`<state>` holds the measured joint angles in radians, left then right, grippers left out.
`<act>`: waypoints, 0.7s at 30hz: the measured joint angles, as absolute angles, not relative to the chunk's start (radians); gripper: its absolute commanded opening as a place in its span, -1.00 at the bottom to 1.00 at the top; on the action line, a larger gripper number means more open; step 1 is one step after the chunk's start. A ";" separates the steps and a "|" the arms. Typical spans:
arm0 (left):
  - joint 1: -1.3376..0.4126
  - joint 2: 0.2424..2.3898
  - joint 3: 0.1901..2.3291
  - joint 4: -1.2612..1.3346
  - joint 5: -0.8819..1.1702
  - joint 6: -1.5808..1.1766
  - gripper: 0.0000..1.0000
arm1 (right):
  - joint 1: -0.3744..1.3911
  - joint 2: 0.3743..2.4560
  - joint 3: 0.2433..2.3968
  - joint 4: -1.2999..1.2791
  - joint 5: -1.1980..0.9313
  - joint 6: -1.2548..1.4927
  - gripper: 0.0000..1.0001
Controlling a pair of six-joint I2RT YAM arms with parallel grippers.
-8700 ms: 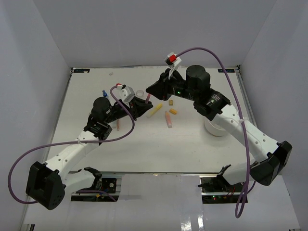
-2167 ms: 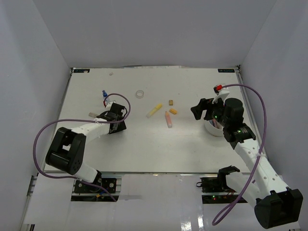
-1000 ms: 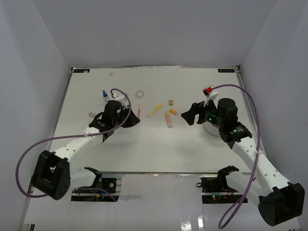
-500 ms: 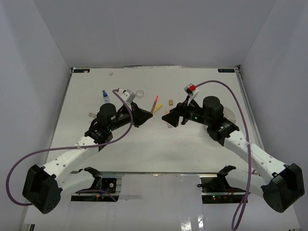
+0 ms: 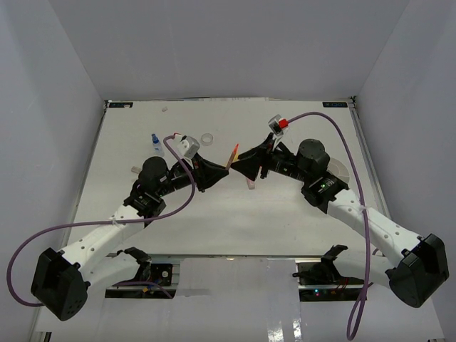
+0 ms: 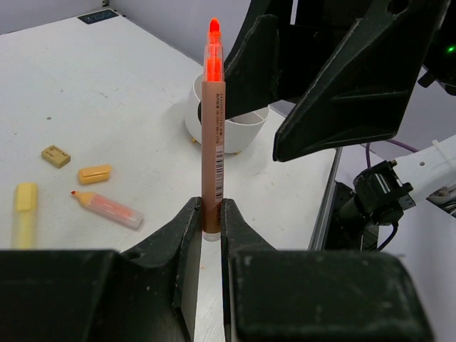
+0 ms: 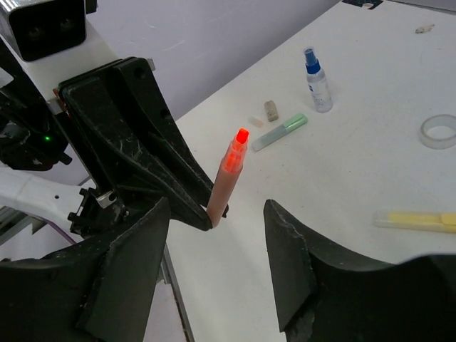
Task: Sort the stationery into containers
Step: Pick up the pen from the center of the board.
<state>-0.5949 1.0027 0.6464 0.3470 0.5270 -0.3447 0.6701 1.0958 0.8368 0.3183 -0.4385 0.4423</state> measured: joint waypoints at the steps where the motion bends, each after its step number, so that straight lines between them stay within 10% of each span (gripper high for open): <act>1: -0.595 1.002 0.645 0.352 0.533 -0.344 -0.88 | 0.671 1.098 0.841 0.325 -0.443 0.443 0.18; 21: -0.601 0.998 0.631 0.421 0.591 -0.345 -0.82 | 0.707 1.145 0.848 0.382 -0.475 0.450 -0.60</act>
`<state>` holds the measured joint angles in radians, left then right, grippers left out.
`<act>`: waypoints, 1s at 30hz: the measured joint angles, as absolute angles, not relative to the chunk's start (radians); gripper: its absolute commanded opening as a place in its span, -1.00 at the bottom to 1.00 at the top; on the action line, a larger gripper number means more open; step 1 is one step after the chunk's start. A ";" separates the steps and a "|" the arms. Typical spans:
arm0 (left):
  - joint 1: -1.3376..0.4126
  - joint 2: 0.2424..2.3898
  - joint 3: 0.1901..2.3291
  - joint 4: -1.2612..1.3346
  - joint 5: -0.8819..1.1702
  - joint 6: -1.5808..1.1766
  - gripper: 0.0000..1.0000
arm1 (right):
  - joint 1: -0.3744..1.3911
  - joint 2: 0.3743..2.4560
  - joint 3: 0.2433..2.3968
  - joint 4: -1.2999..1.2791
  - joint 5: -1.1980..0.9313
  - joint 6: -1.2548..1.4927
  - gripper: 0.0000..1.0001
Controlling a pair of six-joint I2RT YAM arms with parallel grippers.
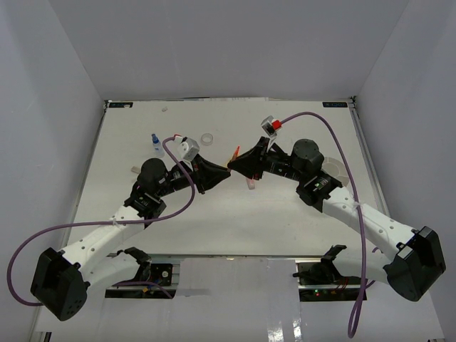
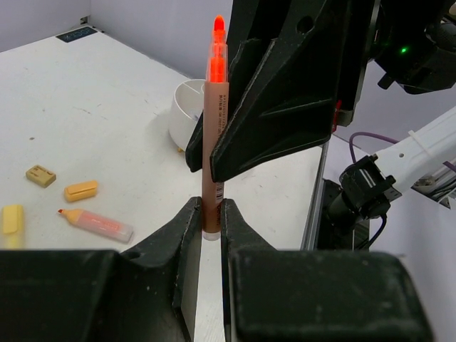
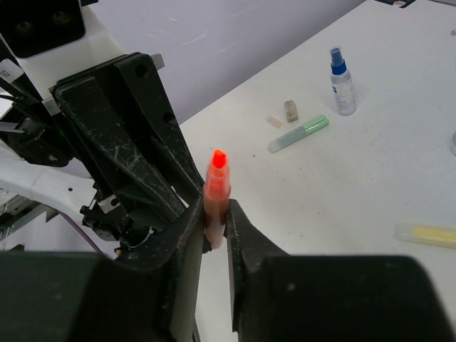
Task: Sort the stationery into containers
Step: Pick up the pen from the center of the board.
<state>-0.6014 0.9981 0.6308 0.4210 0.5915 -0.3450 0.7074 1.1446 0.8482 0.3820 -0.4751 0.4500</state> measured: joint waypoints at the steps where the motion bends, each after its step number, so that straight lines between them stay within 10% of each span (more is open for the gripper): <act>1: -0.602 0.998 0.631 0.421 0.590 -0.343 -0.75 | 0.707 1.146 0.848 0.385 -0.477 0.454 -0.73; 13: -0.604 0.992 0.639 0.297 0.516 -0.306 0.52 | 0.710 1.114 0.870 0.218 -0.373 0.287 -0.85; 30: -0.604 1.072 0.834 0.234 0.545 -0.254 0.34 | 0.710 1.127 0.955 -0.044 -0.406 0.039 -0.85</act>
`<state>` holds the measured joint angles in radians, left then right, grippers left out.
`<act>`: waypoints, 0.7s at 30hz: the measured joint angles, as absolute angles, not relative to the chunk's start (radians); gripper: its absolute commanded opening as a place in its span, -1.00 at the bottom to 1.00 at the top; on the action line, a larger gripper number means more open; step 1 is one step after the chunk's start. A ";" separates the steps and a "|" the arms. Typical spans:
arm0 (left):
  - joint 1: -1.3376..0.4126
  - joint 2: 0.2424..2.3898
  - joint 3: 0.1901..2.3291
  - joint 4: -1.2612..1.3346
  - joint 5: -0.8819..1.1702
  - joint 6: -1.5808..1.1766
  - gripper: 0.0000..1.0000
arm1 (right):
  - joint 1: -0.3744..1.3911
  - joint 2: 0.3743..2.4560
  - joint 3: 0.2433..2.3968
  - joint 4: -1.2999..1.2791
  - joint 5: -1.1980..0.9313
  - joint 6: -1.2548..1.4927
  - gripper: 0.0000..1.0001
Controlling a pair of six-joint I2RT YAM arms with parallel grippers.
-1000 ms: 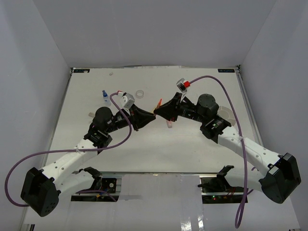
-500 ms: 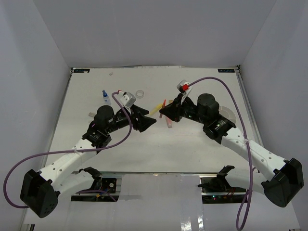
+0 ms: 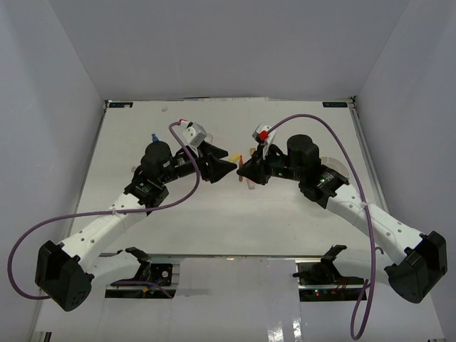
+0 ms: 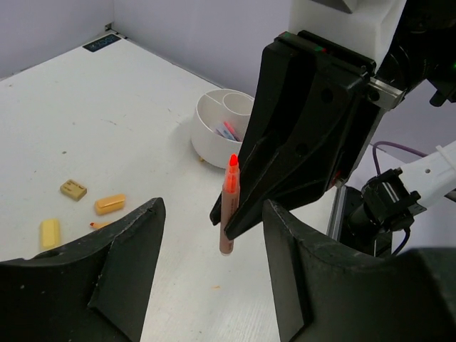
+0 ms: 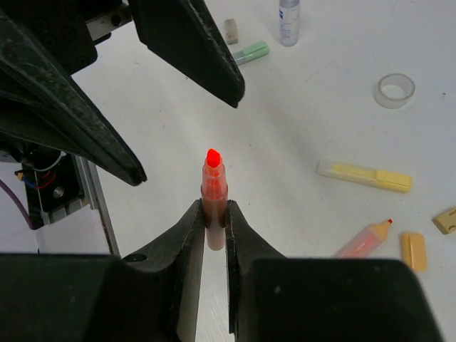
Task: Sort the stationery into containers
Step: Pick up the pen from the center of the board.
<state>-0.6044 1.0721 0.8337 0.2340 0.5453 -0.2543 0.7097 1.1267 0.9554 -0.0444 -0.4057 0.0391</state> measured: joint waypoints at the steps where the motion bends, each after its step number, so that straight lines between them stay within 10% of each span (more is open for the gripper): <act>1: -0.604 1.085 0.838 0.237 0.554 -0.251 0.32 | 0.710 1.130 0.958 -0.054 -0.416 0.035 -0.85; 21: -0.606 1.141 0.845 0.337 0.682 -0.273 -0.05 | 0.710 1.148 0.986 -0.076 -0.509 -0.016 -0.85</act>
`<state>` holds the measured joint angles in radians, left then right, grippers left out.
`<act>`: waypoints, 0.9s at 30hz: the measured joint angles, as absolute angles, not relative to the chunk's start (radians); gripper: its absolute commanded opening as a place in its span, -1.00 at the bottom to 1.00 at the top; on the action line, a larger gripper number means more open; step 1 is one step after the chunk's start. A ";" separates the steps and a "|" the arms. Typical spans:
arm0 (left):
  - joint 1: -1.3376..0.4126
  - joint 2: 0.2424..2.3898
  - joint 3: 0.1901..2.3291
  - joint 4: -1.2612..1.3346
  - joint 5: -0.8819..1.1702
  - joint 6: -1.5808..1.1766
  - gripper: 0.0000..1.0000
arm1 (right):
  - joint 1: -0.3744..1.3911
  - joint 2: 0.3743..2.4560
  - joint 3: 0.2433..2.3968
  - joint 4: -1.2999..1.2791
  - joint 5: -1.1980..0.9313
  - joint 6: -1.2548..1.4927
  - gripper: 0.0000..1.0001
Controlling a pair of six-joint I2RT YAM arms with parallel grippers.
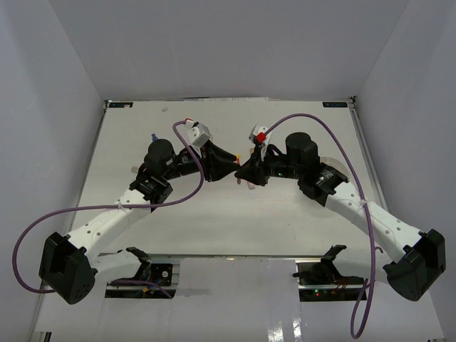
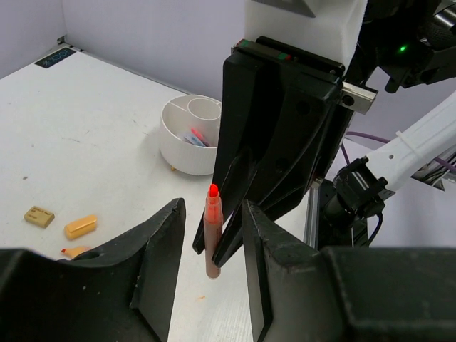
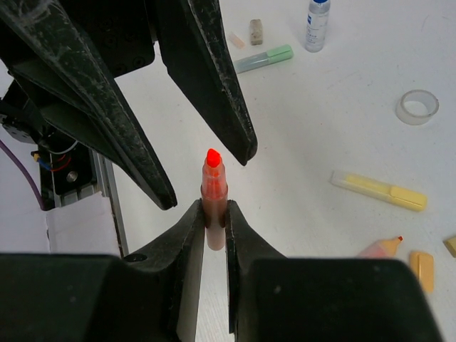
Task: Sort the stationery into containers
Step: Pick up the pen from the center of the board.
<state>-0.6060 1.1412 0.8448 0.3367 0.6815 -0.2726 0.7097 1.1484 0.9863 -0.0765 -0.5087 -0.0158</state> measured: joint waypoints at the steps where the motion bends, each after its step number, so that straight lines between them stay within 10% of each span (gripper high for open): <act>1: -0.606 1.142 0.845 0.342 0.686 -0.275 -0.06 | 0.710 1.148 0.986 -0.078 -0.509 -0.016 -0.85; 12: -0.614 1.158 0.845 0.363 0.712 -0.290 -0.14 | 0.710 1.148 0.991 -0.080 -0.527 -0.026 -0.85; 27: -0.617 1.165 0.844 0.389 0.715 -0.295 -0.80 | 0.709 1.148 0.994 -0.080 -0.546 -0.025 -0.85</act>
